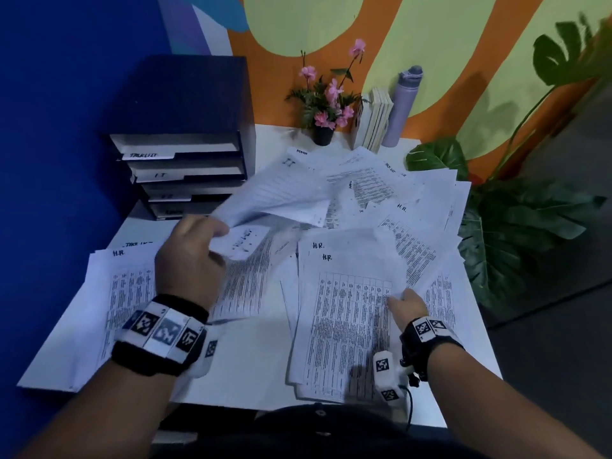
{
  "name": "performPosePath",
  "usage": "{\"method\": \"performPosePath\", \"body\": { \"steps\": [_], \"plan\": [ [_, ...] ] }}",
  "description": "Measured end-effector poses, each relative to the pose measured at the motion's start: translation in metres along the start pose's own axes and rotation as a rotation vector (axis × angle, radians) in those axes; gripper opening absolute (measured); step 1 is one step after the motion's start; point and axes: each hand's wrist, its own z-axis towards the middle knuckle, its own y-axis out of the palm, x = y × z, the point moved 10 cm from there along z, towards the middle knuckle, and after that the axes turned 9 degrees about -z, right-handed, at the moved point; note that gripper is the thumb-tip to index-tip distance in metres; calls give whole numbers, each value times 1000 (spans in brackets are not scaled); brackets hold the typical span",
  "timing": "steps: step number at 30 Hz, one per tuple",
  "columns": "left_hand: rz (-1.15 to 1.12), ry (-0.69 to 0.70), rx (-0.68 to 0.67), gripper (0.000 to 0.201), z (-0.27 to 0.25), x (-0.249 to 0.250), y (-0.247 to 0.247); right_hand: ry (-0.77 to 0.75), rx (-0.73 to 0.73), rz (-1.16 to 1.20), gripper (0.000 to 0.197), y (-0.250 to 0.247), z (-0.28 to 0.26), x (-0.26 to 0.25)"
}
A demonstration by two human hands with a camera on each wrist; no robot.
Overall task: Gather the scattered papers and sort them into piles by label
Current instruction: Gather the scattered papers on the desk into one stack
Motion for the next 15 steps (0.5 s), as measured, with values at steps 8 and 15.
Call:
{"method": "performPosePath", "body": {
  "steps": [8, 15],
  "plan": [
    [-300, -252, 289, 21, 23, -19, -43, -46, 257, 294, 19, -45, -2, -4],
    [-371, -898, 10, 27, -66, -130, 81, -312, 623, 312, 6, -141, -39, -63]
  ]
}}
